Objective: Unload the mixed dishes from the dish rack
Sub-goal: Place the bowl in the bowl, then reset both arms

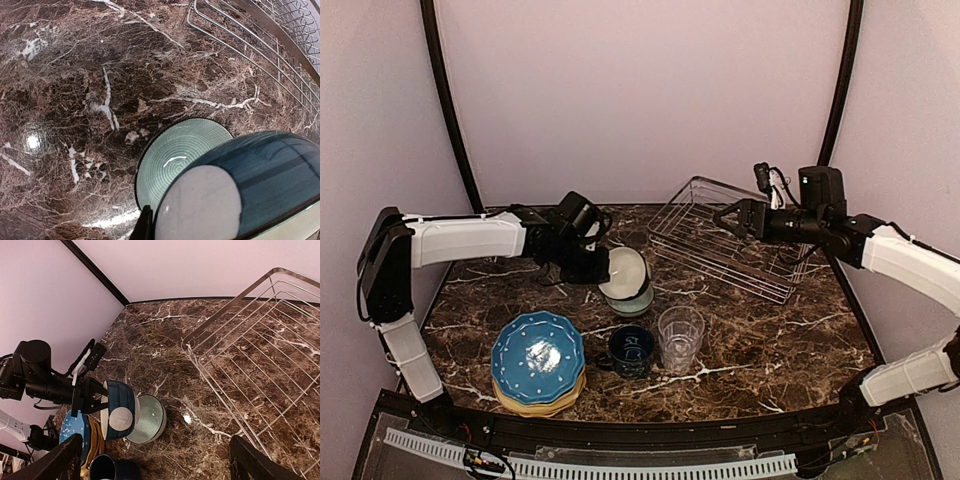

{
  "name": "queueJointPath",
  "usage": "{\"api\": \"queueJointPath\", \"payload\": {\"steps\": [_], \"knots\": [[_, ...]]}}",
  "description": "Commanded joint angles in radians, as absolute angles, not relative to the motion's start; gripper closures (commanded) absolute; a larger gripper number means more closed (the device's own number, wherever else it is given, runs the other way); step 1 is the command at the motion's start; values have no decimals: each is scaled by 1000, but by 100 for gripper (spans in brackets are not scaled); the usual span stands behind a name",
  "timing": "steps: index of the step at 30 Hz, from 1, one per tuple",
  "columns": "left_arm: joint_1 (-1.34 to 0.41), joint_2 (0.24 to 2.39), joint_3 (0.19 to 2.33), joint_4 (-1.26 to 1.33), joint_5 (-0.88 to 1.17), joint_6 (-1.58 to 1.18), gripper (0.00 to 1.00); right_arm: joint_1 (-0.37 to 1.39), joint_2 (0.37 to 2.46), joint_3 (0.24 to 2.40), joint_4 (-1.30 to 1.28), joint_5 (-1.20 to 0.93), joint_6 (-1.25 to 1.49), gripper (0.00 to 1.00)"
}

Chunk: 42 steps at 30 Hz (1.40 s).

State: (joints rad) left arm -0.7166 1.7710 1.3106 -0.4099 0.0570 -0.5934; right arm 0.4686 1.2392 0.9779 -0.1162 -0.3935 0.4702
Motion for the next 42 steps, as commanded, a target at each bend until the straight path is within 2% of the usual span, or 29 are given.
{"api": "queueJointPath", "payload": {"steps": [1,10,18,22,24,31,38,42], "knots": [[-720,1787,1394,-508,13,-530,99,460,1198,989,-157,-330,422,1],[-723,1873,1476,-575,18,-496,97,458,1131,977,-157,-295,399,1],[-722,1909,1503,-584,30,-488,89,457,1032,975,-195,-217,350,1],[-722,1897,1503,-591,36,-487,76,457,985,982,-221,-174,313,1],[-722,1884,1502,-592,39,-484,64,457,965,988,-237,-149,296,1],[-724,1756,1476,-578,22,-470,42,455,910,1022,-317,-48,228,1],[-724,1413,1324,-393,26,-413,16,454,802,1033,-349,74,148,1],[-724,1185,1201,-234,-2,-367,9,454,718,1036,-338,104,112,1]]}}
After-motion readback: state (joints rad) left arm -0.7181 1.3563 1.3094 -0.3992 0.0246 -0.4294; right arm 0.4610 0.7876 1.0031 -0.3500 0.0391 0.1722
